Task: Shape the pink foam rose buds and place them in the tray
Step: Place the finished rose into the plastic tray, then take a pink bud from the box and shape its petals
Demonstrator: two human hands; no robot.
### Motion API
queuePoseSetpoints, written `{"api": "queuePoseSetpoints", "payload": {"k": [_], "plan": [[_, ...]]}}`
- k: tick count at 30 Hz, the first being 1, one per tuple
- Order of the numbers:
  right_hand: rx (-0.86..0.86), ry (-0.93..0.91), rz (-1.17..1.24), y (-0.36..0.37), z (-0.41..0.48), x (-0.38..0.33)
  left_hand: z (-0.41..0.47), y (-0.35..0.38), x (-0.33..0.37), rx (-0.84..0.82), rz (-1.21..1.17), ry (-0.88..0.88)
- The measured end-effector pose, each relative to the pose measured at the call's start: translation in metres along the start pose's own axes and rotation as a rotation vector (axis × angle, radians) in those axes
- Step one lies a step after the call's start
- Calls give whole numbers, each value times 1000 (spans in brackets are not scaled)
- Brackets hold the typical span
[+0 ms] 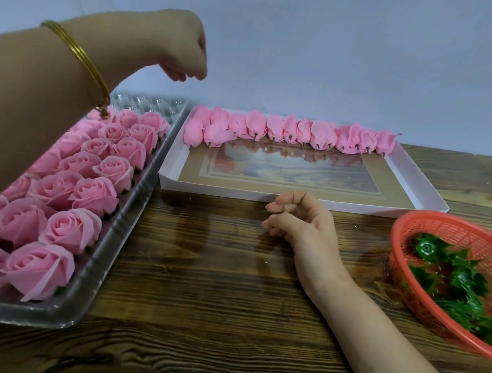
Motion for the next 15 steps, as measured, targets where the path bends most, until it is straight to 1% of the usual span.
{"api": "queuePoseSetpoints", "payload": {"k": [4,11,15], "plan": [[3,-4,2,0,0,1,-7,15,26,-3,-108,47],[-2,-5,12,0,0,0,-15,47,64,2,-294,51],[-10,-3,12,0,-1,-2,-20,74,71,7,-304,21]]}}
Point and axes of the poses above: each hand's wrist, its own z-axis towards the middle knuckle, its own y-axis out of the palm, x = y × z, the point moved 2 cm from there along z, towards the middle knuckle, and after that the axes turned 3 degrees about -x, right-handed, at the moved point
